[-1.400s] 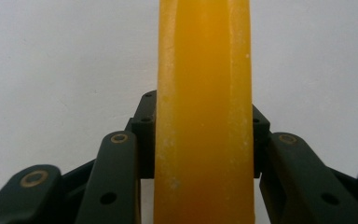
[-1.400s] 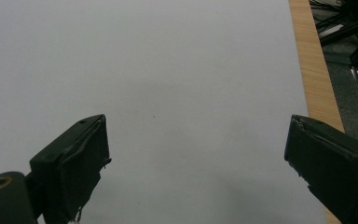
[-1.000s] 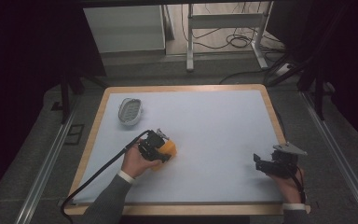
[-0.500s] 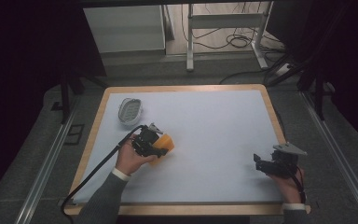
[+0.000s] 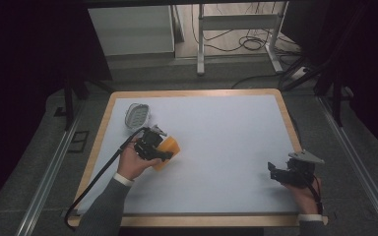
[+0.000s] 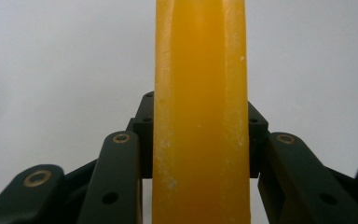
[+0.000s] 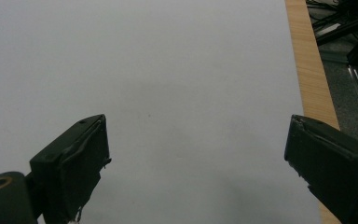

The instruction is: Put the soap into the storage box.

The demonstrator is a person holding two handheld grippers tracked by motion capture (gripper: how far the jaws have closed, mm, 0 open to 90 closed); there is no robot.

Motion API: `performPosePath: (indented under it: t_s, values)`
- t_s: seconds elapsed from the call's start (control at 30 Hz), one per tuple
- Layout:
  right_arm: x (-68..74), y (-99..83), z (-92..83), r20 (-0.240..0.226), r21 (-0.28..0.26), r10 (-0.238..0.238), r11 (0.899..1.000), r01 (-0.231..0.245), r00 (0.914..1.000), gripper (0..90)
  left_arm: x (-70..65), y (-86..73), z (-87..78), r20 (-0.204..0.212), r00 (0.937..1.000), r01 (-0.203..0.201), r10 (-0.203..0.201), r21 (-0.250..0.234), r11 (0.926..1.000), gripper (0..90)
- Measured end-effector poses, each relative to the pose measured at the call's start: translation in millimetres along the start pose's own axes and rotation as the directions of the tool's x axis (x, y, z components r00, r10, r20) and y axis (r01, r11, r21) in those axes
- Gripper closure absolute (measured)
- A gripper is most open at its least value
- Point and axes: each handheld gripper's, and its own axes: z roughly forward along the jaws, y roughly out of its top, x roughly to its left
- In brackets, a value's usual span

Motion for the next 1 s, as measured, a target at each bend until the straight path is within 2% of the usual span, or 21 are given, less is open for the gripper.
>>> performPosePath:
  t_s: [0.27,0.37,0.5,0.67,0.77,1.0]
  values:
    - [-0.8,-0.1,-0.1,0.002,0.000,0.005,1.000,-0.005,1.0000,6.6,12.2,0.7,-9.6,-0.017,0.9997,0.020,-0.020,-0.002,0.9998,61.4]
    - [-0.5,-0.3,0.4,0.003,0.004,0.005,1.000,-0.005,1.0000,6.6,20.6,1.7,-12.0,-0.022,0.9989,0.041,-0.041,-0.013,0.9991,61.4]
    - [-1.2,-0.5,0.3,0.006,0.003,0.004,1.000,-0.004,1.0000,6.6,27.2,2.9,-13.1,-0.037,0.9982,0.048,-0.048,-0.003,0.9989,61.3]
    - [-2.6,-0.8,0.4,0.009,0.006,0.011,1.000,-0.011,0.9999,6.6,30.8,2.9,-14.5,-0.047,0.9974,0.054,-0.054,0.001,0.9985,61.4]
    - [-3.0,-1.5,1.5,0.011,0.009,0.011,1.000,-0.011,0.9999,6.6,30.8,3.1,-18.8,-0.056,0.9975,0.045,-0.045,0.002,0.9990,61.4]
    - [-3.6,-1.2,0.7,0.018,0.009,0.020,1.000,-0.020,0.9996,6.6,34.9,3.7,-23.8,-0.061,0.9967,0.051,-0.052,-0.021,0.9985,61.4]
